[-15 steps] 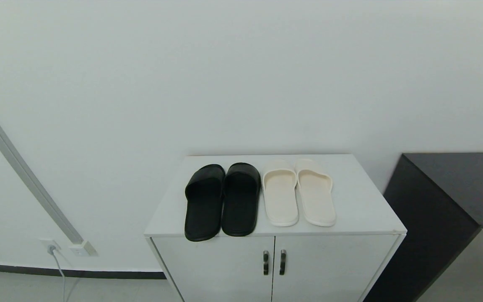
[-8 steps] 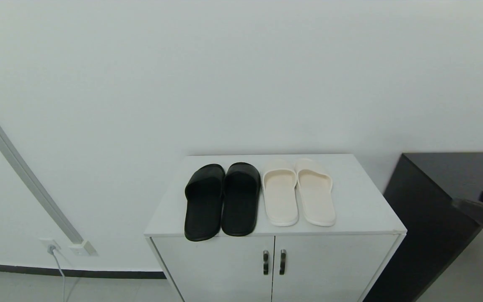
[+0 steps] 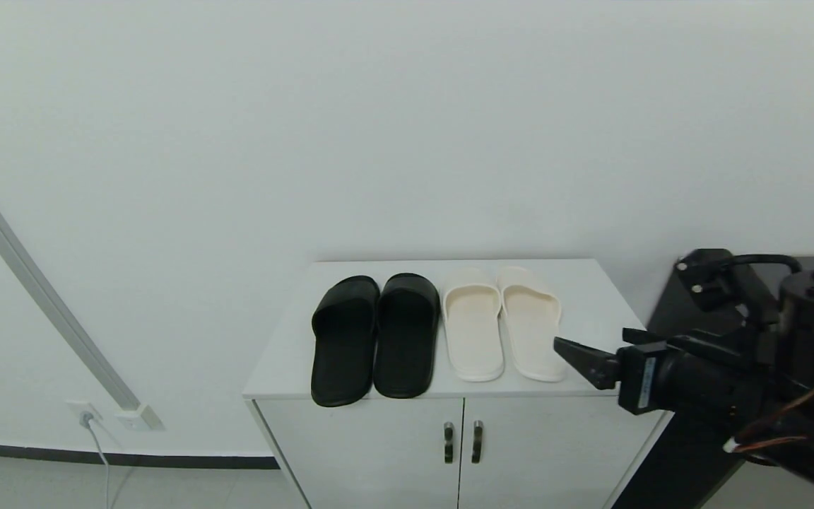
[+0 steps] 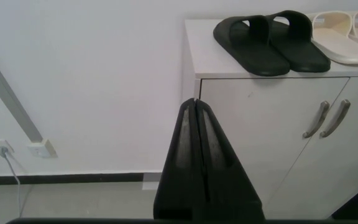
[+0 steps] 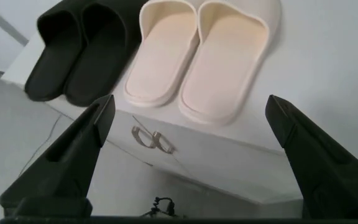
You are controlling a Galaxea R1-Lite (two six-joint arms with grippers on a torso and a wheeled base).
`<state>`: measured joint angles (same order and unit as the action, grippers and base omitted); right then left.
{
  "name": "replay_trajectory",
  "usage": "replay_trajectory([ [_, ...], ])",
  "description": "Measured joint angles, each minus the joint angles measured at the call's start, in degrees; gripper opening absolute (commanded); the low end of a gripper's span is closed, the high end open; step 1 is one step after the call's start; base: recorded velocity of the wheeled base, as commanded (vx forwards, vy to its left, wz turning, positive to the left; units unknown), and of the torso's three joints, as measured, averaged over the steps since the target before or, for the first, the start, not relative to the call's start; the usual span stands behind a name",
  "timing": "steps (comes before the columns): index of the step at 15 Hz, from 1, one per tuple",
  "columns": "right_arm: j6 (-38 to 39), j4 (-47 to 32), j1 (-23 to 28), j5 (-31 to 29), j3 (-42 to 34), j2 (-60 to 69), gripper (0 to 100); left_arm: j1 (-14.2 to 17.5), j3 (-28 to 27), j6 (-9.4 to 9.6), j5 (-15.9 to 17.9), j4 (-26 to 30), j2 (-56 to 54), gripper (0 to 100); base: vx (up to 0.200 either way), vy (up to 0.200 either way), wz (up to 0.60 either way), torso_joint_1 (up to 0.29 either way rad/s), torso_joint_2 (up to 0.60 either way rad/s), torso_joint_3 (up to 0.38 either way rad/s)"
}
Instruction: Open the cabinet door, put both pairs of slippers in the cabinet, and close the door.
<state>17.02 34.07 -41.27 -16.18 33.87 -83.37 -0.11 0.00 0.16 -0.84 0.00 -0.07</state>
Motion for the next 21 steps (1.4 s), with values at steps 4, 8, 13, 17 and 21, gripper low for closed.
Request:
replay_trajectory([
  [4, 1.05, 2.90, -2.34, -8.64, 9.05, -12.17, 100, 0.00, 0.00, 0.00, 0.00, 0.00, 0.00, 0, 0.000, 0.000, 0.00, 0.000, 0.00, 0.000],
  [8, 0.72, 3.39, -2.65, -13.46, 17.24, -21.76, 100, 0.04, 0.00, 0.00, -0.02, 0.00, 0.00, 0, 0.000, 0.000, 0.00, 0.000, 0.00, 0.000],
  [13, -0.33, 3.28, -1.78, -16.99, 26.05, -30.68, 100, 0.00, 0.00, -0.02, 0.00, 0.00, 0.00, 0, 0.000, 0.000, 0.00, 0.000, 0.00, 0.000],
  [17, -2.40, 3.18, -0.55, -17.24, 30.90, -35.62, 100, 0.04, 0.00, 0.00, -0.02, 0.00, 0.00, 0, 0.000, 0.000, 0.00, 0.000, 0.00, 0.000],
  [21, -3.04, 2.33, 0.98, -17.29, 35.38, -39.29, 100, 0.01, 0.00, -0.06, -0.02, 0.00, 0.00, 0, 0.000, 0.000, 0.00, 0.000, 0.00, 0.000],
])
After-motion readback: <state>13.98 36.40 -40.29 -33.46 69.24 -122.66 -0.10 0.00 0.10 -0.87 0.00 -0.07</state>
